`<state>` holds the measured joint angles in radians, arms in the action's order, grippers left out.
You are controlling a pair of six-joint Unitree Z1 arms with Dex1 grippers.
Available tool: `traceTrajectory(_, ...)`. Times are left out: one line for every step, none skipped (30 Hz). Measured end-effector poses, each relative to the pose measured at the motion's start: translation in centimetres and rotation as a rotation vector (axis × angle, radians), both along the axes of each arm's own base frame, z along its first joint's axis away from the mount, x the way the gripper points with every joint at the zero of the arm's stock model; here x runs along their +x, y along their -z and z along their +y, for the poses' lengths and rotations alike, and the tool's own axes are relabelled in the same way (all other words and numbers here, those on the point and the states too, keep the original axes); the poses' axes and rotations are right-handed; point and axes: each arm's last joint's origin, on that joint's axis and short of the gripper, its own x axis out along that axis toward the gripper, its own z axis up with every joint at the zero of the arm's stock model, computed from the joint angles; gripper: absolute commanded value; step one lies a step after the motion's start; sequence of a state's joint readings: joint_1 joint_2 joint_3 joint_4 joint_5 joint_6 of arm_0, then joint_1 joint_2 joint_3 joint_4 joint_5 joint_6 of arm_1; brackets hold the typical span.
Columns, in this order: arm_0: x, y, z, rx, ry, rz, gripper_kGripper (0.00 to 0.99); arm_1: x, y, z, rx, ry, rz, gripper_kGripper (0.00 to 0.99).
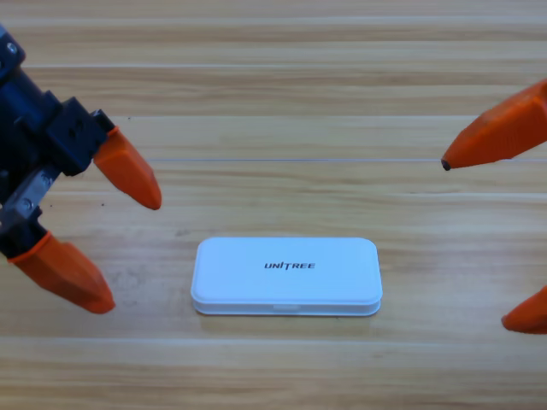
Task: Clean up eraser and pencils
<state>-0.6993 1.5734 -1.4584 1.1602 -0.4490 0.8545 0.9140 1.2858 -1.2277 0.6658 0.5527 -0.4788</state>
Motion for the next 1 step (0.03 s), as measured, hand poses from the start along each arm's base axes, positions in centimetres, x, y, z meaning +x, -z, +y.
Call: traceTrajectory(0.00,0.00,0.00,0.000,-0.001,0.001,0.990,0.00,0.00,0.00,0.000,0.000,0.000,0.989)
